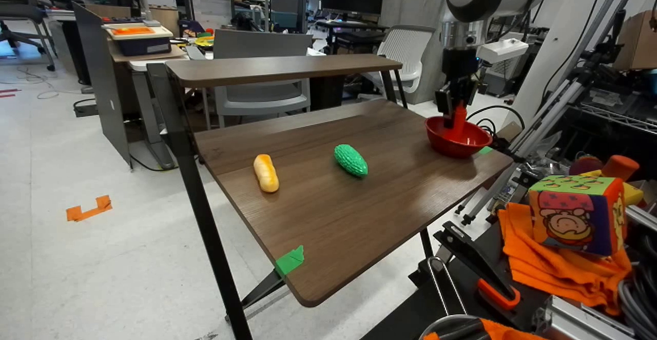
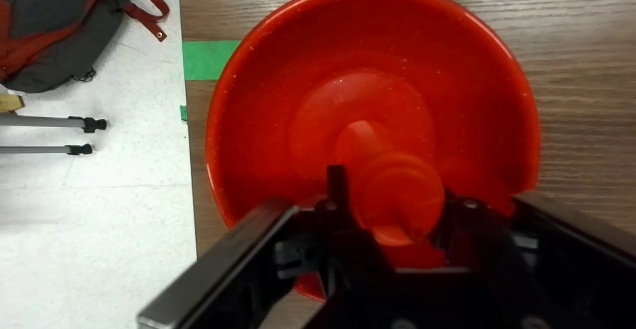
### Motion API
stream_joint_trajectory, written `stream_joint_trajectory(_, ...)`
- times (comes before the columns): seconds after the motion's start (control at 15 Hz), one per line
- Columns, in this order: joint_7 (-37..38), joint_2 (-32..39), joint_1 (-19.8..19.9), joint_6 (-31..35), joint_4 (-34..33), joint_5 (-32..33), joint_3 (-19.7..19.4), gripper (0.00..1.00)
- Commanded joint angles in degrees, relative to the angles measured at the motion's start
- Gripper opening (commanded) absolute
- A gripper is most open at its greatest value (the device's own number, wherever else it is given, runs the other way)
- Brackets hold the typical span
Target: Pick up the sauce bottle from the table and put it in the orange bowl.
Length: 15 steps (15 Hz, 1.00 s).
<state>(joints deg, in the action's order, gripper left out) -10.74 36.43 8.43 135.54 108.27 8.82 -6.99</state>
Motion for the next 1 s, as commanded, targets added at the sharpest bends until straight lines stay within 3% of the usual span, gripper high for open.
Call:
stream_joint_trajectory(0.0, 1.1, 0.6, 0.2, 2.2, 0.5, 0.9, -0.5, 0.12)
stream_joint_trajectory(0.07, 1.5, 0.6, 0.1, 2.2, 0.5, 0.9, -0.6, 0.54)
stream_joint_trajectory(0.47, 0.4, -3.6, 0.5, -0.2, 2.8, 1.0, -0.6, 0.98)
stream_joint_trajectory(0.8, -0.8, -12.2, 3.5, -5.8, 4.8, -4.6, 0.7, 1.00)
stream_joint_trajectory(0.87, 0.7, -7.6, 1.8, -3.4, 2.4, -1.9, -0.2, 1.00)
stream_joint_trajectory(0.93, 0.4, -9.4, 2.3, -4.8, 2.7, -2.9, -0.2, 1.00)
